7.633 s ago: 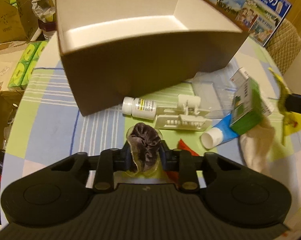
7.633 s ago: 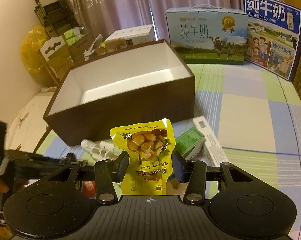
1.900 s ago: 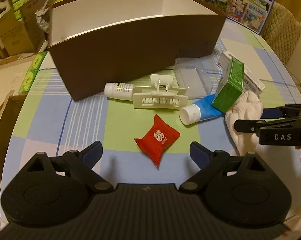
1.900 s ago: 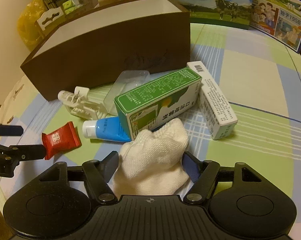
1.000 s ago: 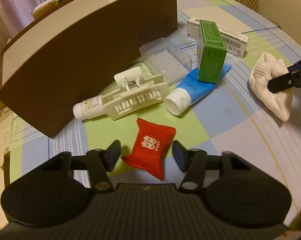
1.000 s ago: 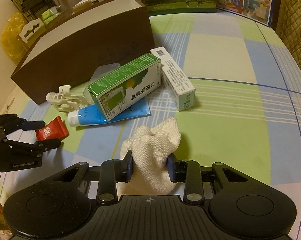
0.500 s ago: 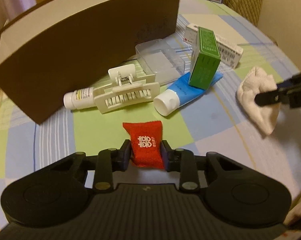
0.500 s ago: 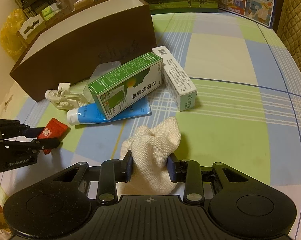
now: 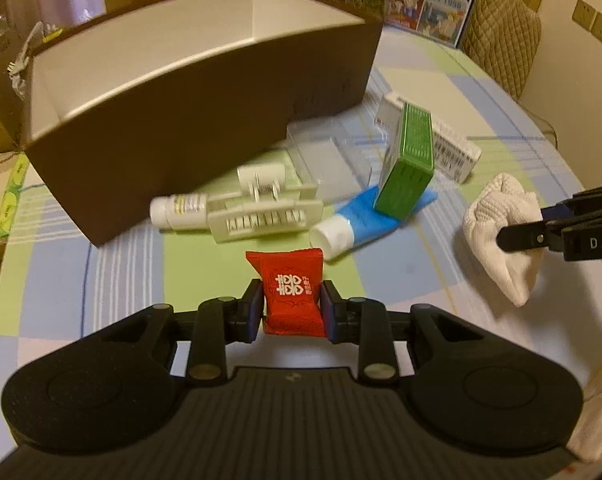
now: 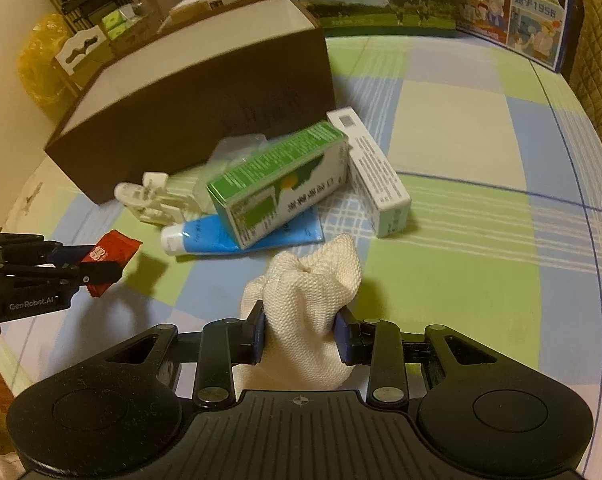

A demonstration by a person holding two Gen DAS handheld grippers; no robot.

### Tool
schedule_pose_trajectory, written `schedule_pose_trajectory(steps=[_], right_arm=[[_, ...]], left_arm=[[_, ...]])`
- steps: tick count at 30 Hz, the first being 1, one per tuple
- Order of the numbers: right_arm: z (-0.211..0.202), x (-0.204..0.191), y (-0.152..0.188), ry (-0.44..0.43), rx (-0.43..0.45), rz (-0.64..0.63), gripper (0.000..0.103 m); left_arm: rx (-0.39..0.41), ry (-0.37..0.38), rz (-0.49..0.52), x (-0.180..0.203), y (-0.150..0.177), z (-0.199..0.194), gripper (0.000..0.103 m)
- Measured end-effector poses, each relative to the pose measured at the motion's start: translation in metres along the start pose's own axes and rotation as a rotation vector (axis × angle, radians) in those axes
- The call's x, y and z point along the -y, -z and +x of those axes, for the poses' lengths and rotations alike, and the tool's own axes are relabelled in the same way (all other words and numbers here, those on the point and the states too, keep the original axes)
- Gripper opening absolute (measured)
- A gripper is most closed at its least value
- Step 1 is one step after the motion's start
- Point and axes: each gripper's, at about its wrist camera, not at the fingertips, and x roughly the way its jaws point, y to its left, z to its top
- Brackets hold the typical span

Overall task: Organize objects
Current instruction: 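Grasp the white cloth with the right tool while the left tool grasps the red candy, then lift and carry the cloth and red candy over the brown box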

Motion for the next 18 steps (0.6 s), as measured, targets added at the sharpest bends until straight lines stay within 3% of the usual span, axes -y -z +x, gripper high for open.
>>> schedule_pose_trajectory(steps=[18], right_arm=[[-0.044, -0.029, -0.048, -0.109, 0.118, -0.092, 0.031]], left_arm=[[0.168, -0.05, -0.045, -0.007, -0.042, -0.059, 0.026]])
